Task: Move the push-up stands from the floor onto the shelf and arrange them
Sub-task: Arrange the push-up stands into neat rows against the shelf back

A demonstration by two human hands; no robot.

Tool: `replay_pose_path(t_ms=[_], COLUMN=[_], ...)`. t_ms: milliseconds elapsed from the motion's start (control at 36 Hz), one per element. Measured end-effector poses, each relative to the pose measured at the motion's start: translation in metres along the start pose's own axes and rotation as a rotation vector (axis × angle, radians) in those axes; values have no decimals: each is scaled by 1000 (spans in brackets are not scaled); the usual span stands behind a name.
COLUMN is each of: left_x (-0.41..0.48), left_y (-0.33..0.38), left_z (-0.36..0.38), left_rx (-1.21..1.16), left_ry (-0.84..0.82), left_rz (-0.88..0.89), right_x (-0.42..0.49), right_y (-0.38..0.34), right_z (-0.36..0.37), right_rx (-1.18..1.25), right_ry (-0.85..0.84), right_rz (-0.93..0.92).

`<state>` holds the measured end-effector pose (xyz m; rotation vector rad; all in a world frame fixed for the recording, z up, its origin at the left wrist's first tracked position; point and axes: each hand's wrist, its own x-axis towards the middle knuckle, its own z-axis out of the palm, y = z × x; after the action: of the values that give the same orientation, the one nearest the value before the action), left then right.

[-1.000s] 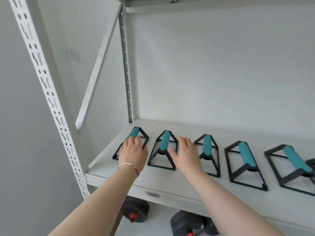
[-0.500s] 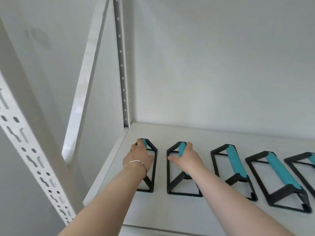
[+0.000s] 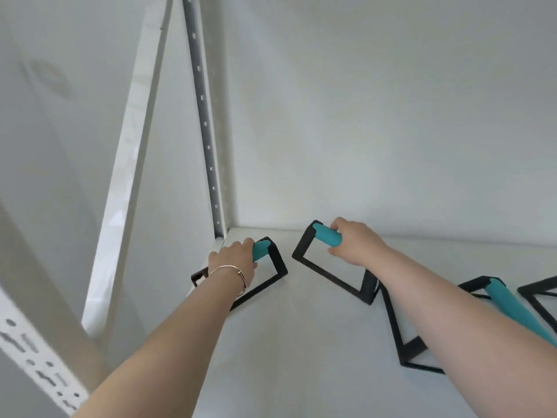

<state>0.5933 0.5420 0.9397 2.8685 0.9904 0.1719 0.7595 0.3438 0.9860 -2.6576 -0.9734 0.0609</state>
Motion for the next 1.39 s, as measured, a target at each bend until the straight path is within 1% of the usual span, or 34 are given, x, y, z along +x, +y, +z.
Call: replay_pose_path(t_ms=[139, 194, 278, 361, 556, 639, 750, 861, 1389], left_x=[42, 59, 83, 104, 138, 147, 153, 159, 165], left_y=[2, 3, 4, 6, 3, 1, 1, 3, 4], left_z=[0, 1, 7, 15, 31, 38, 43, 46, 52], left_rx=[65, 75, 96, 89, 13, 8, -57, -59, -55], left_ry=[51, 68, 69, 44, -26, -35, -15, 23, 67], left_rz=[89, 146, 248, 300, 296, 300, 293, 291, 297], right_x=[42, 56, 76, 94, 122, 130, 137, 143, 140], right_y=[20, 28, 40, 51, 77, 81, 83, 84, 80], right_z=[-10, -8, 0, 11, 36, 45, 53, 60, 58], right_rx=[-157, -186, -146, -79, 20, 2, -1, -25, -27], right_ry=[13, -5, -47, -92, -163, -161, -133, -73, -80], right_rz=[-105, -129, -152, -150, -149, -171, -164, -155, -177])
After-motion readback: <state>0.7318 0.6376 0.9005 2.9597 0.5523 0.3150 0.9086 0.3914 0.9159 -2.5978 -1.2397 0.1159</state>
